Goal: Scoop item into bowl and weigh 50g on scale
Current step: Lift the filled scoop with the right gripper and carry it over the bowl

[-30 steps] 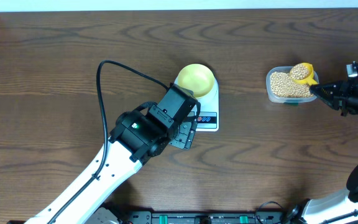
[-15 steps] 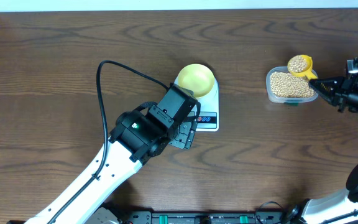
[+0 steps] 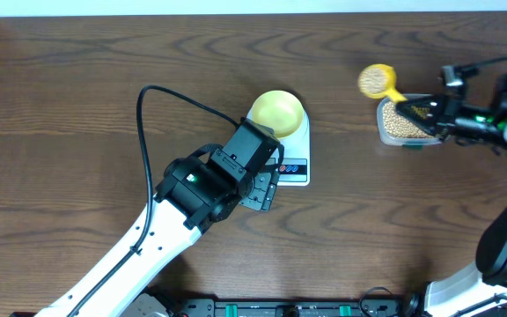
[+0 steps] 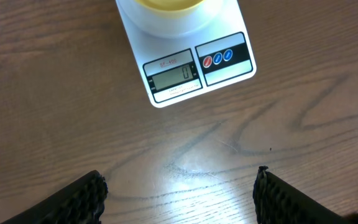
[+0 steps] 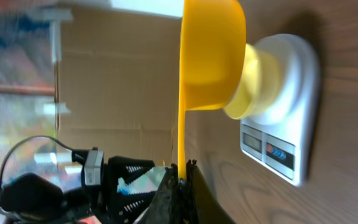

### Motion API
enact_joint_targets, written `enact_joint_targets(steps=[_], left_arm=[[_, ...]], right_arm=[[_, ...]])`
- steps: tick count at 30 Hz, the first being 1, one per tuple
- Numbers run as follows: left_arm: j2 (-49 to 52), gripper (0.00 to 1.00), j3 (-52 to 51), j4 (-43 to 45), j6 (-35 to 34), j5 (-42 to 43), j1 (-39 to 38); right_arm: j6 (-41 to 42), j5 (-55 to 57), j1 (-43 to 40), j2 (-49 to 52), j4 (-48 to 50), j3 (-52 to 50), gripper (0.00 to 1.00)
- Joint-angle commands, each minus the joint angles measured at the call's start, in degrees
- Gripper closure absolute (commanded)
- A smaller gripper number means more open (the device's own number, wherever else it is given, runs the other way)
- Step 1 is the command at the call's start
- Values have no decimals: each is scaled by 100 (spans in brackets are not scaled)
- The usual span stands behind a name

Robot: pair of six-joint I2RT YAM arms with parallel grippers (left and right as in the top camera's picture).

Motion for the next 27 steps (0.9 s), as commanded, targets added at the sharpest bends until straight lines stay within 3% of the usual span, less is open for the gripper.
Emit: enact_joint_targets(steps=[1, 13, 27], left_arm=[[15, 22, 111, -9, 48, 7, 13], [15, 22, 111, -9, 48, 7, 13], [15, 22, 111, -11, 48, 7, 13]], right_arm=[[258, -431, 417, -28, 284, 116, 99], [1373, -341, 1703, -28, 2044, 116, 99], [1377, 920, 2229, -28, 2081, 116, 99]])
